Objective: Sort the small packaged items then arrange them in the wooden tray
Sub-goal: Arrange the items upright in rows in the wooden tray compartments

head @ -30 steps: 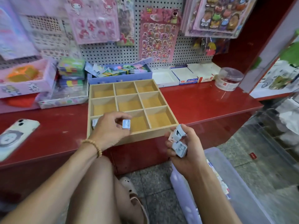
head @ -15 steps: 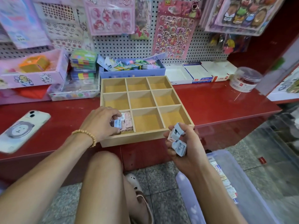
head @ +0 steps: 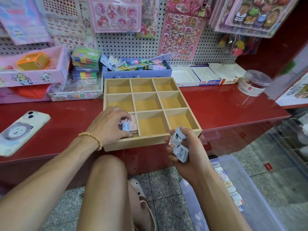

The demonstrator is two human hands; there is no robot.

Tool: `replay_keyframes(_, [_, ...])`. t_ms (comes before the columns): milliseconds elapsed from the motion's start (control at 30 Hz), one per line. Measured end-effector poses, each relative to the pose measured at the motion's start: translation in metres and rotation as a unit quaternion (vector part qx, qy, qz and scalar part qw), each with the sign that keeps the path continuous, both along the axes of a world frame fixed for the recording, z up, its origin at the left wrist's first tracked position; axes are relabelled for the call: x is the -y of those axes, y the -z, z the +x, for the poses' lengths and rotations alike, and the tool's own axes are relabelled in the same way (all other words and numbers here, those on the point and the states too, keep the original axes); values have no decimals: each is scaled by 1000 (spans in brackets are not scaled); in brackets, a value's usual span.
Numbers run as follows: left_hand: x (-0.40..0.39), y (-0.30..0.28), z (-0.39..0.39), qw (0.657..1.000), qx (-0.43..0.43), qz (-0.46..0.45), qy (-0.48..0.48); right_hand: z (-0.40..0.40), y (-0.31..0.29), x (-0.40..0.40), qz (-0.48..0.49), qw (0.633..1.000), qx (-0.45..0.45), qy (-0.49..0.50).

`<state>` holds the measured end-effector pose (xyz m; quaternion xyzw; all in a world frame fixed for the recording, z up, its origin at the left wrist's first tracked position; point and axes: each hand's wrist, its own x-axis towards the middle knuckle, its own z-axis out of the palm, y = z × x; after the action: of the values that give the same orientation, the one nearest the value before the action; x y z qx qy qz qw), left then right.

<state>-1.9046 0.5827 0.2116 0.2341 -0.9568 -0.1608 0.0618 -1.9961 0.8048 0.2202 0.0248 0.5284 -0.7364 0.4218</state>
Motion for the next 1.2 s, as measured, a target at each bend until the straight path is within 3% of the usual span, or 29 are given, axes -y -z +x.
replay_keyframes(167, [-15,-10,2,971,-197,135,0,4,-2,12,15,999,-15,-24])
replay_keyframes(300, [-45,-25,-5,939,-193,273,81,8,-4,24,19,996,-39,-74])
replay_keyframes(467, [-56,-30,-10,928,-183,306,111,10,-7,31,11,989,-77,-125])
replay_keyframes(633, [-55,-28,-8,924,-214,302,90,12,-4,29,-44,995,-23,-85])
replay_keyframes(1000, [-50,-27,1,900,-228,366,65,9,1,29,-75,995,-19,-63])
replay_keyframes(1133, [-34,-32,10,908,-207,360,62,7,-4,28,-62,997,-33,-44])
replay_keyframes(1200, [-20,-29,17,932,-196,304,27,4,-5,28,-52,997,-39,-33])
